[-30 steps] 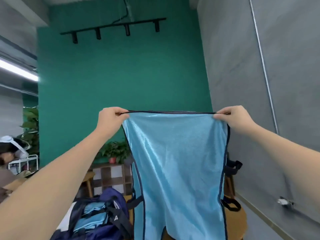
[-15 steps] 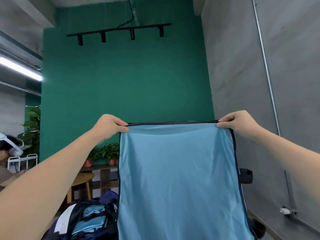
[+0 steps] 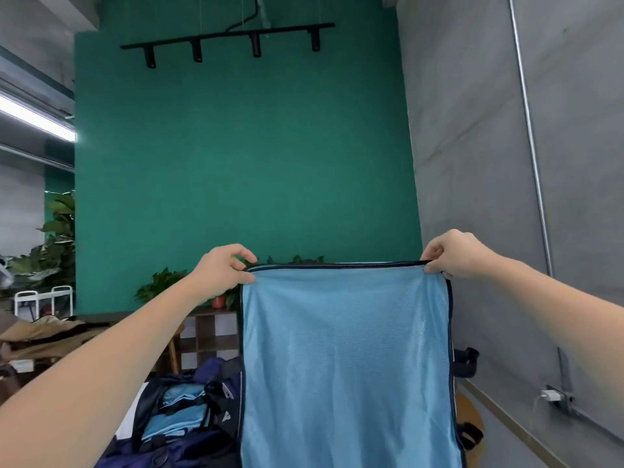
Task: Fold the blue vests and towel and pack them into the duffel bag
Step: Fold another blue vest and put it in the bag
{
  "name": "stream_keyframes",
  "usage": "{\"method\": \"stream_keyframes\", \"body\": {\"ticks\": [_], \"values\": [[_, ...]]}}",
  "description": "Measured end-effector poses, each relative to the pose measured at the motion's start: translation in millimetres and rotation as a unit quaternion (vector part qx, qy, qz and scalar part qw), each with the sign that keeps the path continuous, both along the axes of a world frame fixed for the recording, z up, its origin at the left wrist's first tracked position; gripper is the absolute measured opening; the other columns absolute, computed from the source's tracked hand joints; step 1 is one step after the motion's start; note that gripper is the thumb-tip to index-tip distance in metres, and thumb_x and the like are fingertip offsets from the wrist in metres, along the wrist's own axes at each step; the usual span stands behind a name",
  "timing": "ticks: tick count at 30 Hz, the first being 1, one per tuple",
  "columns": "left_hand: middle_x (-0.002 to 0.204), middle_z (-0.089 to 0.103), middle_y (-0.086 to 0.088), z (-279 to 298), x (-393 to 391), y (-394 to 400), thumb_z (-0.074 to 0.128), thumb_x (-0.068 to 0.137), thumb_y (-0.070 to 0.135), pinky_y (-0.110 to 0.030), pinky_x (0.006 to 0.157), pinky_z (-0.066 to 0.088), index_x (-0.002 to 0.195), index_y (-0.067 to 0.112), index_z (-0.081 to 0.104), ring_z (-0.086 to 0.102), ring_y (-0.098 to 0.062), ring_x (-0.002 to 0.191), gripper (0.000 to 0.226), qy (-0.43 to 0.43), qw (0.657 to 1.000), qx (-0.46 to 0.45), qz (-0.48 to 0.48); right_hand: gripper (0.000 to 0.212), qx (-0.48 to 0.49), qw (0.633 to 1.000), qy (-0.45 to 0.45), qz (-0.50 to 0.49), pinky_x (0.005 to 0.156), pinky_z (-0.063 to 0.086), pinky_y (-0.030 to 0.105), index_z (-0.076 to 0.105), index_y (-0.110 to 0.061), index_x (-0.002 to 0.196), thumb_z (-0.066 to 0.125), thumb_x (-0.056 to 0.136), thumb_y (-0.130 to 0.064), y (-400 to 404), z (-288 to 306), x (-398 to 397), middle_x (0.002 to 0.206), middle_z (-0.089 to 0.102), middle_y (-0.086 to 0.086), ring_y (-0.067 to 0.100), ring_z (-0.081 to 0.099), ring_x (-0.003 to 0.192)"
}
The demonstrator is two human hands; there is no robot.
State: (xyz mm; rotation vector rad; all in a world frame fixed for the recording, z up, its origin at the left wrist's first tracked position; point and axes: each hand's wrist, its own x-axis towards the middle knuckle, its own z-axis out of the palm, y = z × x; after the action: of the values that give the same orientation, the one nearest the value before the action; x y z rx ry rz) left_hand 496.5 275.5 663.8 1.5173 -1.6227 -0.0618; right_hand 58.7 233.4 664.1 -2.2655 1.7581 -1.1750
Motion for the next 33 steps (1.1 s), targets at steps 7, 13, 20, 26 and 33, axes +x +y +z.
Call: {"method": "stream_keyframes", "body": {"ticks": [7,13,20,26,33], "values": [[0.088,0.068,-0.015,-19,-18,3,0.058,0.094,-0.014,-0.019,0.044,0.05,0.112,-0.008,0.062,0.069,-0.017,0.062,0.02,0.207,0.966,0.156,-0.027,0.018,0.196,0.969,-0.136,0.069,0.055,0.058,0.021,0.059,0.01,0.104,0.048,0.092,0.017,15,-11,15,0.092,0.064,0.013,0.03,0.077,0.079],[0.115,0.066,-0.012,-31,-18,-2,0.08,0.083,0.003,-0.029,0.069,0.063,0.103,-0.003,0.065,0.077,-0.023,0.079,0.025,0.246,0.962,0.116,-0.009,0.014,0.159,0.969,-0.168,0.088,0.062,0.058,0.019,0.06,0.001,0.082,0.072,0.083,0.009,14,-27,16,0.077,0.072,0.015,0.024,0.077,0.082],[0.087,0.072,-0.014,-62,-23,-35,0.077,0.088,0.012,-0.019,0.047,0.052,0.09,0.007,0.069,0.07,-0.012,0.051,0.01,0.093,0.994,0.039,0.046,0.019,0.123,0.977,-0.165,0.06,0.054,0.059,0.026,0.064,0.001,0.092,0.08,0.085,-0.007,-29,-64,27,0.077,0.076,0.017,0.025,0.076,0.068],[0.101,0.069,0.0,-100,-14,-106,0.07,0.094,0.013,-0.028,0.077,0.061,0.091,0.011,0.066,0.075,-0.016,0.067,0.005,0.085,0.992,0.074,0.051,0.016,0.16,0.963,-0.206,0.061,0.06,0.062,0.028,0.067,0.001,0.106,0.071,0.09,0.0,-102,-104,40,0.093,0.075,0.017,0.026,0.077,0.072],[0.071,0.069,0.007,-156,8,-216,0.08,0.083,0.018,-0.011,0.057,0.044,0.071,0.017,0.069,0.059,0.001,0.068,0.017,-0.02,0.992,0.111,0.055,0.006,0.195,0.97,-0.136,0.046,0.07,0.062,0.026,0.075,-0.005,0.092,0.075,0.089,-0.01,-217,-163,50,0.08,0.078,0.008,0.016,0.076,0.074]]}}
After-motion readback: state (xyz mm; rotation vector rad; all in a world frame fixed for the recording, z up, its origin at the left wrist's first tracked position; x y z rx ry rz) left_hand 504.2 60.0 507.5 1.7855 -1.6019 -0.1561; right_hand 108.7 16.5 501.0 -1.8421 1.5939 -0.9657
